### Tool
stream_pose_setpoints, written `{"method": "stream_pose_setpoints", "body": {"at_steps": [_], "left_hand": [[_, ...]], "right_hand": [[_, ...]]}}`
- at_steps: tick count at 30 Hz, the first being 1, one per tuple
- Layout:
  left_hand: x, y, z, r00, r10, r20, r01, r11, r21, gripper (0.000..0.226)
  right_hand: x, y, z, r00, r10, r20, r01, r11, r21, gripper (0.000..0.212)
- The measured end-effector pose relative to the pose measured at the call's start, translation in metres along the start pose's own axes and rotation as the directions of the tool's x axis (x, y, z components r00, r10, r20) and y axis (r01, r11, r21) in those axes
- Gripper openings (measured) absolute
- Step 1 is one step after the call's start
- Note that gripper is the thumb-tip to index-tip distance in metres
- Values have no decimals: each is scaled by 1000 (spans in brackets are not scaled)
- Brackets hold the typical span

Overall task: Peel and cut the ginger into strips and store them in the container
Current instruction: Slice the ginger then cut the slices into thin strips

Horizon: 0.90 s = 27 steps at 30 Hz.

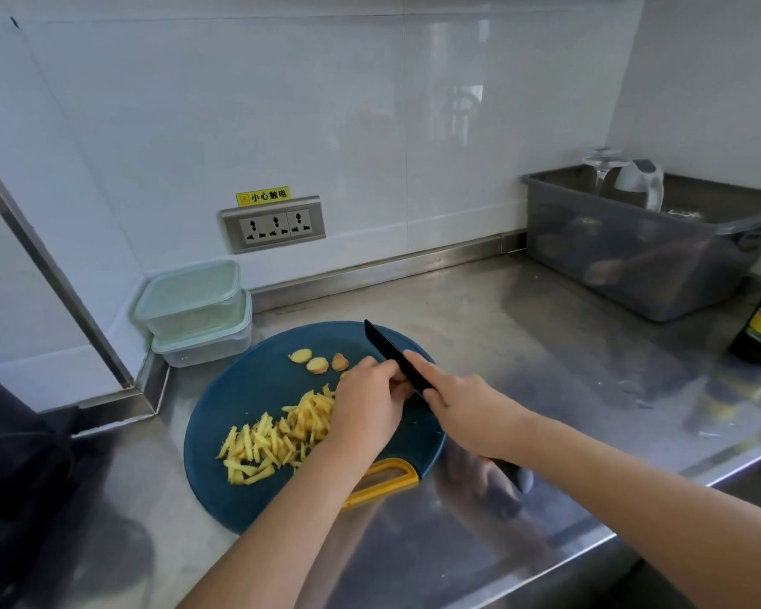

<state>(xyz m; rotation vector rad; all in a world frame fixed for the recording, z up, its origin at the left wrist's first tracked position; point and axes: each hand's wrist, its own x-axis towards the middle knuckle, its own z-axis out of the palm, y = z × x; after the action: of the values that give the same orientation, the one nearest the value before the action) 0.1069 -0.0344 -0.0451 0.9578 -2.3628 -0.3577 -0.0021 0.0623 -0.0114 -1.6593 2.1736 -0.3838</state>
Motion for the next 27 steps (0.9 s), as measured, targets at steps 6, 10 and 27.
{"method": "stream_pose_setpoints", "body": {"at_steps": [6,10,27], "left_hand": [[-3,4,0,1000,15,-13,-14,997,70,19],[-4,4,0,999,-31,-8,32,999,38,20],[-6,-3,6,998,-24,-60,22,999,-36,11]], "right_hand": [[1,-6,6,999,7,-38,-10,996,-93,59],[10,-16,18,999,33,-36,-38,991,-131,71],[-6,19,-8,997,65,44,-78,865,495,51]]}}
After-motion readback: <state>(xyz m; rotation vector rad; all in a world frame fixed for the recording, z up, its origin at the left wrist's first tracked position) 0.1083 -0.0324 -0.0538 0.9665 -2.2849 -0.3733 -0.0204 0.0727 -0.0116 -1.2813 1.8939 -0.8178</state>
